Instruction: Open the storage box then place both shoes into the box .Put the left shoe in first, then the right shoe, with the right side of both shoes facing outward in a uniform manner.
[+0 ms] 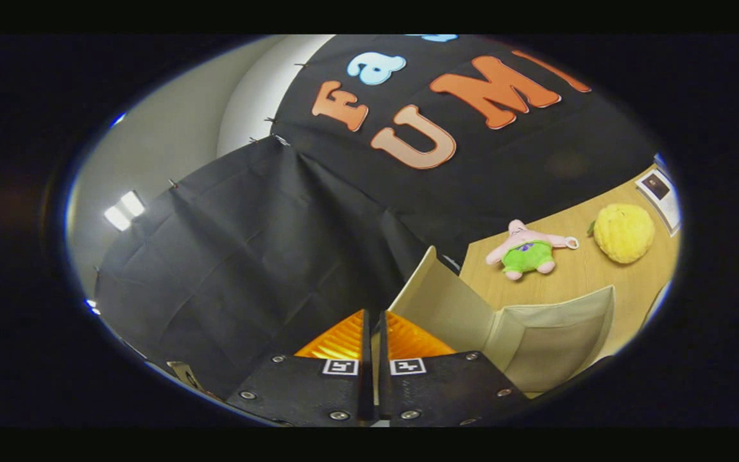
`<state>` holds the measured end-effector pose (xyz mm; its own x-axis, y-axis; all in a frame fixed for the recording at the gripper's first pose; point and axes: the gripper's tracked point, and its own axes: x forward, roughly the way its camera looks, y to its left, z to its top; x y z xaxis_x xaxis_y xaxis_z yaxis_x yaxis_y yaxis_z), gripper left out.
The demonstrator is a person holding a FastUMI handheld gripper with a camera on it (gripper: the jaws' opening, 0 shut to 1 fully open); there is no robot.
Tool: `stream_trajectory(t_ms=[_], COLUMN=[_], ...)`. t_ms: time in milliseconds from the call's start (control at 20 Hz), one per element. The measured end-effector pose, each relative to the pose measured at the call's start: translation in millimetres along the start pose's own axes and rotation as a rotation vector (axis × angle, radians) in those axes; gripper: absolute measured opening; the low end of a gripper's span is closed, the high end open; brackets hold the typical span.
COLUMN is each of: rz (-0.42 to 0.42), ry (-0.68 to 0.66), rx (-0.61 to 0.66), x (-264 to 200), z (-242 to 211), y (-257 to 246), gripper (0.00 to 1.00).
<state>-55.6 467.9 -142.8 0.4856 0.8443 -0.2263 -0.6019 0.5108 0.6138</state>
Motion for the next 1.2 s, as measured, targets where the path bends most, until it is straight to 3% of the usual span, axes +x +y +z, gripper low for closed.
stream_trajectory(t_ms=[150,200,300,400,500,750,1200], rz=[-0.007,-0.026,-0.071,-0.11,-0.16,-0.279,-0.567], ry=[0.028,0.037,0.037,0.026,0.004,-0.048,-0.151], rx=[-0.054,-0.077,-0.113,-0.134,-0.165,-0.209,-0.305], x=[6,6,1,-4,-15,-47,-139], z=[-10,-12,-10,-6,2,23,51], y=[6,2,-9,-20,-36,-82,-202], gripper=[0.07,0.14,0.44,0.86,0.98,0.98,0.98])
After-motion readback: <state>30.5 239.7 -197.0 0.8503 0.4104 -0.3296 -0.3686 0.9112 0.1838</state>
